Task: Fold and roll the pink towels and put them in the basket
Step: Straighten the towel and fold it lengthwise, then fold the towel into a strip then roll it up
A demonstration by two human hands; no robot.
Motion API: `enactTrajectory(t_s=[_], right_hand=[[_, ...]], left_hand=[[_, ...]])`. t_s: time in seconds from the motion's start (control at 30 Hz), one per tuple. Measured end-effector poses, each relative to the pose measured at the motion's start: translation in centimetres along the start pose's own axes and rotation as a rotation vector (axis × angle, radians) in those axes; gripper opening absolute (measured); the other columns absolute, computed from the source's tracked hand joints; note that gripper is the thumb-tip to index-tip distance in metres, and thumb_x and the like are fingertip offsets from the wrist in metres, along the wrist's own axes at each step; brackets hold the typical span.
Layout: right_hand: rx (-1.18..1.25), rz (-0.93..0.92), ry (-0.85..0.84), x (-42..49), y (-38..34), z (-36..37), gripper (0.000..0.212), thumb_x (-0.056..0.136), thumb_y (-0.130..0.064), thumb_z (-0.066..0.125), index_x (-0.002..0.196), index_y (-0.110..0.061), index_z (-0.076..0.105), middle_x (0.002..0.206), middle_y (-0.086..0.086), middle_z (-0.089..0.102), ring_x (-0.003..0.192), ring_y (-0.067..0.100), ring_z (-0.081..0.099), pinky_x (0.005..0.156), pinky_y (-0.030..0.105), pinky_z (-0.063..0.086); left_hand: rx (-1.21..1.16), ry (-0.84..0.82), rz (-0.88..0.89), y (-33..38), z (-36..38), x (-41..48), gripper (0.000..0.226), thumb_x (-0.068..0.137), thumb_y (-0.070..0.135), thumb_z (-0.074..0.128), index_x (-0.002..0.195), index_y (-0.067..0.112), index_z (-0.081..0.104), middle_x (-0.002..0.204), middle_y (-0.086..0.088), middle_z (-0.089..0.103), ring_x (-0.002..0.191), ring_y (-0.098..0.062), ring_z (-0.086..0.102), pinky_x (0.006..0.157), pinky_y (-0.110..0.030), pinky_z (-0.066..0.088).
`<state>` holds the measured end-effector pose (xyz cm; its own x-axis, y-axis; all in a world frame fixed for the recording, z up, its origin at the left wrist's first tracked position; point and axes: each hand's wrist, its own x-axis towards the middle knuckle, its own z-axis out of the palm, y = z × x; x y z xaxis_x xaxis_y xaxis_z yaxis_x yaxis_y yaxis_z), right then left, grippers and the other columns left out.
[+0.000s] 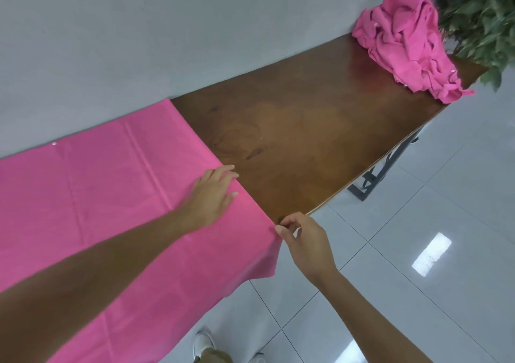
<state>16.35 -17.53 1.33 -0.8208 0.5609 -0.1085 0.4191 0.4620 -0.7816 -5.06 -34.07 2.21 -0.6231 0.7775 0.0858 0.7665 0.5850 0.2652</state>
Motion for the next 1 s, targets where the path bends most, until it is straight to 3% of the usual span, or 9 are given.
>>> enactTrajectory(t_s=[0.13, 0.2, 0.4, 0.53, 0.7, 0.87, 1.0], right_hand=[[0.073, 0.048, 0.069, -0.4, -0.3, 0.8, 0.011, 0.092, -0.045, 0.069, 0.089, -0.036, 0.062, 0.091, -0.02, 0.064, 0.083, -0.001, 0.059, 0.069, 0.015, 0.044], [0.109, 0.082, 0.111, -0.7, -0.3, 1.3, 0.014, 0.092, -0.044, 0.07, 0.083, -0.036, 0.061, 0.089, -0.018, 0.065, 0.082, 0.001, 0.06, 0.068, 0.018, 0.044], [0.122, 0.135, 0.137, -0.7, -0.5, 1.4, 0.016, 0.089, -0.042, 0.074, 0.08, -0.033, 0.063, 0.089, -0.017, 0.065, 0.082, 0.001, 0.06, 0.068, 0.021, 0.044], [0.096, 0.128, 0.119, -0.8, -0.6, 1.2, 0.016, 0.087, -0.043, 0.075, 0.082, -0.034, 0.063, 0.09, -0.017, 0.065, 0.083, 0.002, 0.06, 0.068, 0.018, 0.043], [0.029, 0.099, 0.057, -0.2, -0.9, 0.6, 0.015, 0.089, -0.04, 0.074, 0.086, -0.028, 0.065, 0.093, -0.014, 0.064, 0.081, 0.002, 0.059, 0.067, 0.016, 0.041], [-0.013, 0.047, 0.005, -0.7, -1.4, 0.6, 0.014, 0.096, -0.038, 0.065, 0.09, -0.027, 0.061, 0.1, -0.01, 0.06, 0.087, 0.003, 0.058, 0.072, 0.022, 0.043], [0.022, -0.049, -0.05, -2.1, -2.9, 0.3, 0.015, 0.101, -0.034, 0.057, 0.089, -0.026, 0.054, 0.092, -0.01, 0.063, 0.086, 0.003, 0.06, 0.067, 0.017, 0.042]], left_hand=[[0.103, -0.087, -0.02, -3.8, -1.5, 4.1, 0.049, 0.095, -0.005, 0.046, 0.137, 0.016, 0.057, 0.149, -0.007, 0.048, 0.129, -0.033, 0.044, 0.106, -0.051, 0.04], [0.109, -0.099, -0.007, -5.1, -2.2, 5.5, 0.055, 0.089, -0.013, 0.041, 0.133, 0.014, 0.061, 0.142, -0.011, 0.054, 0.123, -0.036, 0.049, 0.102, -0.05, 0.042], [0.181, -0.167, 0.037, -5.8, -3.4, 8.6, 0.041, 0.087, -0.014, 0.045, 0.118, 0.009, 0.059, 0.116, -0.011, 0.055, 0.104, -0.033, 0.053, 0.082, -0.041, 0.044], [0.307, -0.236, 0.069, -4.8, -4.1, 9.3, 0.035, 0.084, -0.015, 0.045, 0.104, 0.013, 0.052, 0.1, -0.004, 0.045, 0.09, -0.023, 0.044, 0.068, -0.036, 0.034], [0.374, -0.249, 0.083, -4.5, -5.1, 9.2, 0.03, 0.083, -0.011, 0.045, 0.091, 0.018, 0.047, 0.095, -0.001, 0.042, 0.085, -0.021, 0.042, 0.064, -0.034, 0.032], [0.255, -0.259, 0.032, -5.1, -6.7, 8.2, 0.032, 0.081, -0.011, 0.044, 0.085, 0.021, 0.044, 0.087, 0.001, 0.049, 0.075, -0.021, 0.047, 0.062, -0.032, 0.035], [0.177, -0.259, -0.014, -6.0, -8.3, 6.8, 0.023, 0.093, -0.002, 0.047, 0.086, 0.019, 0.041, 0.08, 0.002, 0.045, 0.067, -0.017, 0.041, 0.057, -0.031, 0.031]])
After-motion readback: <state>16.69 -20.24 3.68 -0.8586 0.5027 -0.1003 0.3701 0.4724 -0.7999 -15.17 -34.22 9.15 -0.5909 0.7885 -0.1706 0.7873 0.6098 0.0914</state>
